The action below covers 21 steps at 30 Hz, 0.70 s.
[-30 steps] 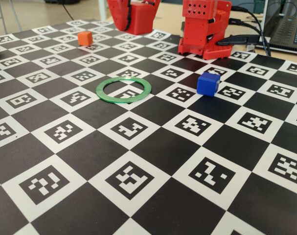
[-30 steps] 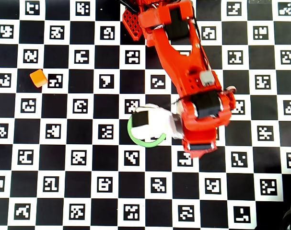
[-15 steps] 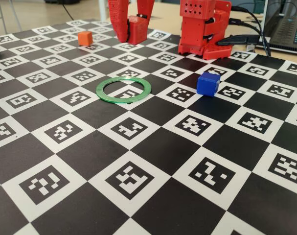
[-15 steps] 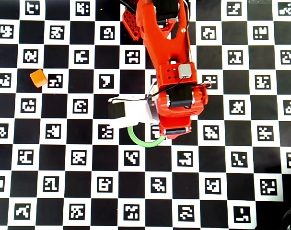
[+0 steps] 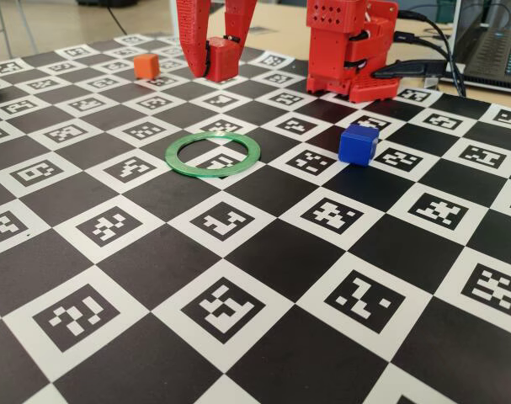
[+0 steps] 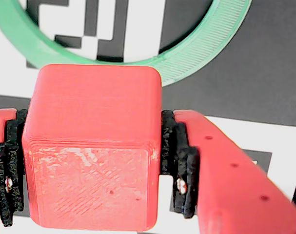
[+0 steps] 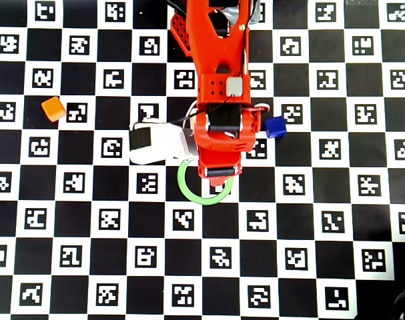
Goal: Grab the red cube then put it in the green circle then put the blue cube on top and finally the orange cube on top
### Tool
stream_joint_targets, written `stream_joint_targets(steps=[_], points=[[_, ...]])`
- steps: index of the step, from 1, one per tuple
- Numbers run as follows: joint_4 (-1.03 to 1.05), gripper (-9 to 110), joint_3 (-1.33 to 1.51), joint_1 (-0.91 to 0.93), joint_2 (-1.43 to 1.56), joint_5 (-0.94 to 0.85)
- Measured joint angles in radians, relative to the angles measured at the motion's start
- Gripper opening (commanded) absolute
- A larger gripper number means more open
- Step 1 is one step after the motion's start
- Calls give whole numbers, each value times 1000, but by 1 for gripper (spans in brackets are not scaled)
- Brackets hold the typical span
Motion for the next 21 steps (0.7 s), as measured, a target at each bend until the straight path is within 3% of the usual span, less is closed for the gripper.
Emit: stream_joint_targets(steps=[21], points=[[-276,4,169,75,-64,20]])
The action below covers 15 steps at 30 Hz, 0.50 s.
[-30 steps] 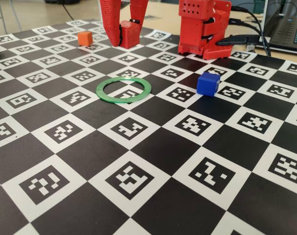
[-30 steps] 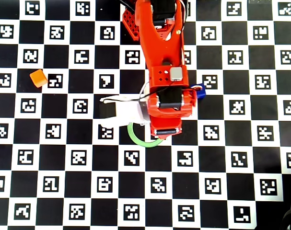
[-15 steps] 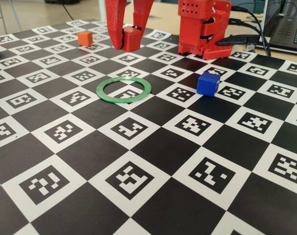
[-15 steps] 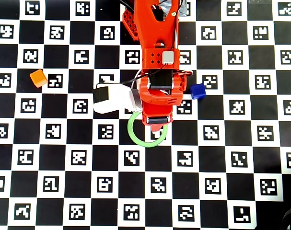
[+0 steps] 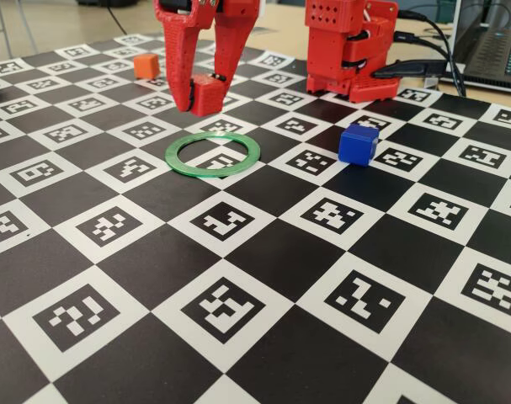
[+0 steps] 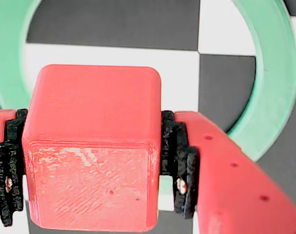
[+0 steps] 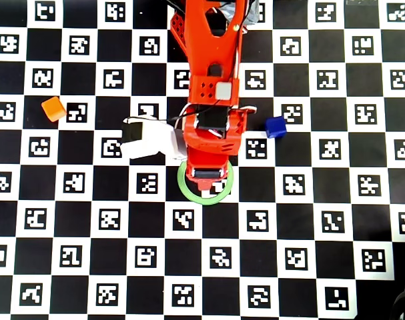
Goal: Grab the red cube then put it in the green circle then put the blue cube on top and finally the orange cube on top
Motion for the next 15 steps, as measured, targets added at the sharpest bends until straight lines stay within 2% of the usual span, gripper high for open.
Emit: stream_joint_targets(steps=[15], points=[[-64,4,25,-41,-40,40]])
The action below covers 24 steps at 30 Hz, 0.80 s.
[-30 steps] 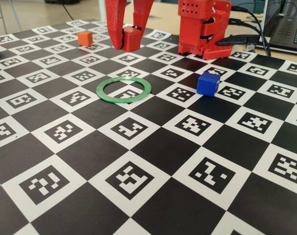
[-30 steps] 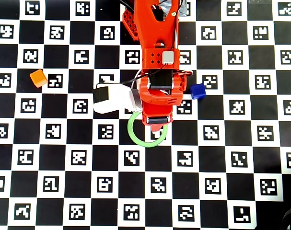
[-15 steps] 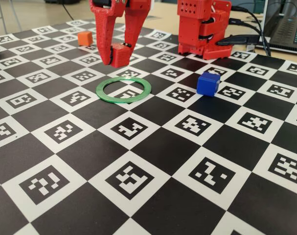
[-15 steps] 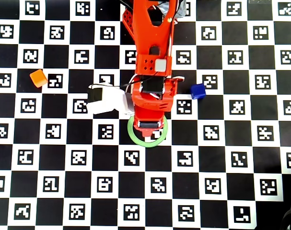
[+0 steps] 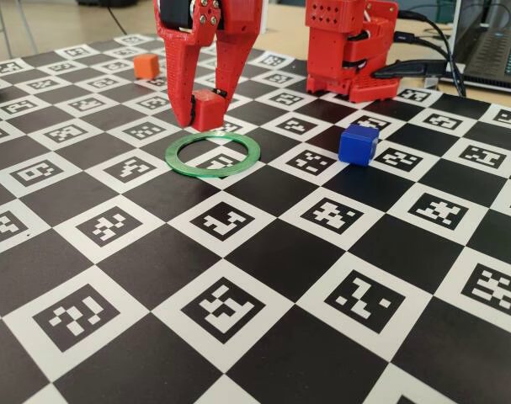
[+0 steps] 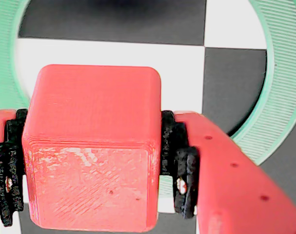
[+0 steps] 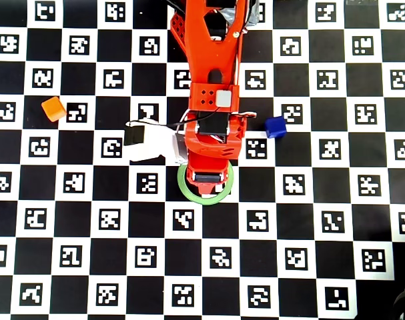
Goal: Grab the red cube then put it in the green circle then put the blue cube on top and finally the orange cube on top
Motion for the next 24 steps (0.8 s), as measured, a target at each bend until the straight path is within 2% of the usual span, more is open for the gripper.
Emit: stream_joint_targets(steps=[24], points=[[-46,4,21,0,-60,-18]])
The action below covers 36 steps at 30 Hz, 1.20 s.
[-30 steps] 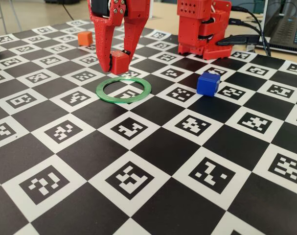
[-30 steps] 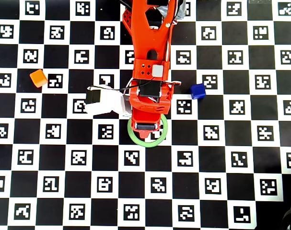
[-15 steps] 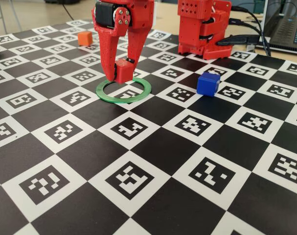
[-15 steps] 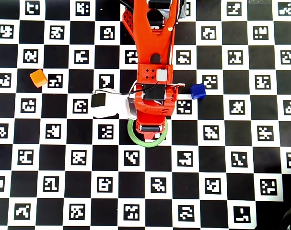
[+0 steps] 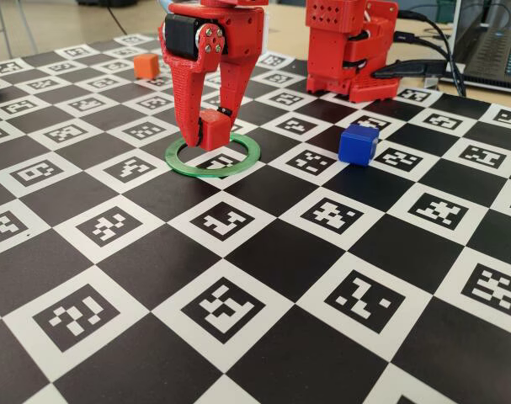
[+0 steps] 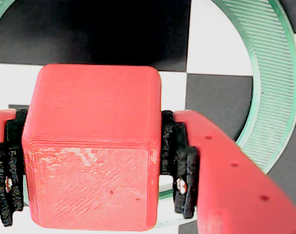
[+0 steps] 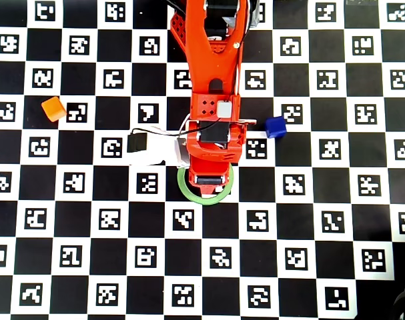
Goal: Grab the red cube then put it in the green circle then put the blue cube on top and finally the orange cube on top
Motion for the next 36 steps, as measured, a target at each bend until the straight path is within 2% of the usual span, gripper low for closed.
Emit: stream_joint_targets(steps=[36], points=[[-34,4,18,0,-40,15]])
